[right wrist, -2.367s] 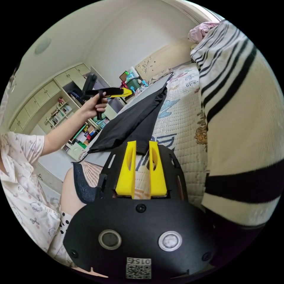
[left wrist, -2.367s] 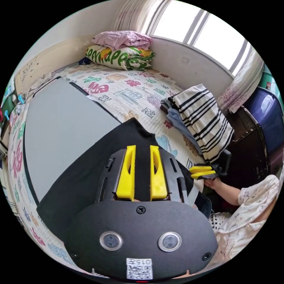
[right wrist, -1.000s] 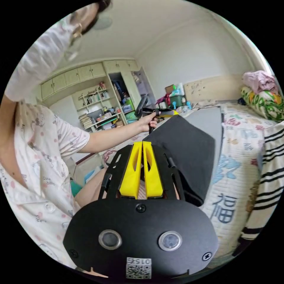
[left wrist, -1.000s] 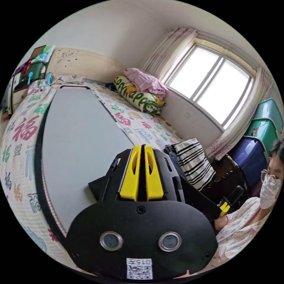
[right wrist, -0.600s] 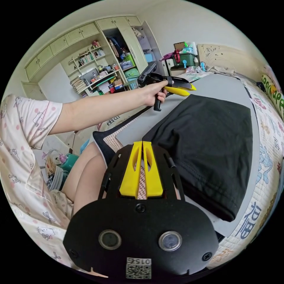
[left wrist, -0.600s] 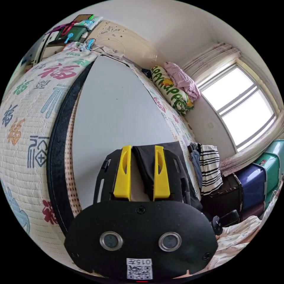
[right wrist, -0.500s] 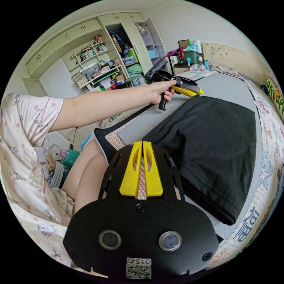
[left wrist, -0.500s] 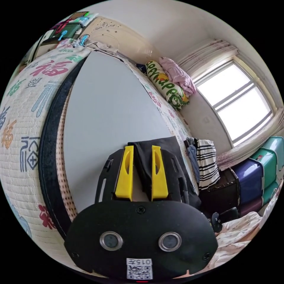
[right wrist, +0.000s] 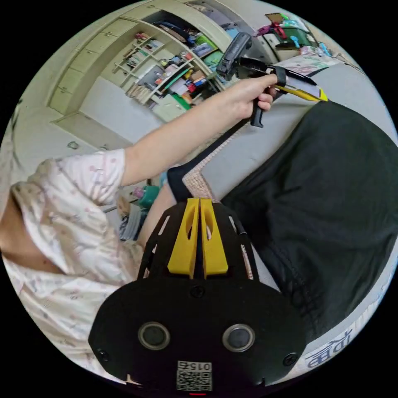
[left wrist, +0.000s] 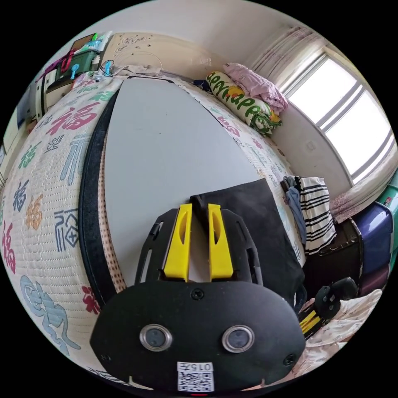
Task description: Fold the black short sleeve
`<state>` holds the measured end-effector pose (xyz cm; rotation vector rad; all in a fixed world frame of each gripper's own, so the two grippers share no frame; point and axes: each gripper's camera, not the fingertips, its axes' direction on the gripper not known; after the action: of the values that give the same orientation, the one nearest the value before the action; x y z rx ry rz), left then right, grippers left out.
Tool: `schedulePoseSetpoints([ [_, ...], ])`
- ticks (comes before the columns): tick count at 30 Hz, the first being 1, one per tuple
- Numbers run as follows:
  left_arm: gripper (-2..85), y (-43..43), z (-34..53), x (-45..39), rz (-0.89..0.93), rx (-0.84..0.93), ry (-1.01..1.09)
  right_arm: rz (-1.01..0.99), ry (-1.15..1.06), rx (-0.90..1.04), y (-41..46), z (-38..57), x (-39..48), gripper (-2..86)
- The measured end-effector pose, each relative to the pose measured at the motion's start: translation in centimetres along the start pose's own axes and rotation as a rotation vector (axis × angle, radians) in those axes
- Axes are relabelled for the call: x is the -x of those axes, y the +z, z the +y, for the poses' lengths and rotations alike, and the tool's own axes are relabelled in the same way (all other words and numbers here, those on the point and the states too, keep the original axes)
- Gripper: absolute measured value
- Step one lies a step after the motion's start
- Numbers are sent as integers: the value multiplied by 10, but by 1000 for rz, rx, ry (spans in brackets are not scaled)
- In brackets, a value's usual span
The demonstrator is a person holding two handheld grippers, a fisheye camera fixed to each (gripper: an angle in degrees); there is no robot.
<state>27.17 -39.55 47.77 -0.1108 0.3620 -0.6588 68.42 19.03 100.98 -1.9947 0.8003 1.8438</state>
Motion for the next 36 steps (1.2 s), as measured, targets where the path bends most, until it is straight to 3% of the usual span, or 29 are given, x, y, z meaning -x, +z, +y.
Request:
schedulePoseSetpoints([
  [3, 106, -19, 76, -5, 128, -104, -42, 0, -50, -116, -76, 1, -22, 4],
  [8, 123, -18, 171, 3, 155, -242, -161, 344, 206, -440, -202, -14, -160, 62],
  [12, 153, 17, 189, -6, 180, -147, -94, 427, 400, -524, -226, -43, -266, 98],
  [19, 176, 3, 247, 15, 183, -253, -141, 439, 531, -347, -174, -143, -411, 92],
  [25, 191, -25, 328, 81, 80, -437, -406, 589, 434, -244, -102, -235, -456, 82],
  [30, 184, 12, 413, 140, 271, -532, -661, 552, 366, -212, -37, -313, -495, 76],
  [33, 185, 20, 434, 148, 336, -542, -650, 502, 330, -203, 1, -353, -521, 69],
  [36, 197, 26, 453, 155, 388, -554, -639, 584, 270, -168, 35, -384, -536, 61],
])
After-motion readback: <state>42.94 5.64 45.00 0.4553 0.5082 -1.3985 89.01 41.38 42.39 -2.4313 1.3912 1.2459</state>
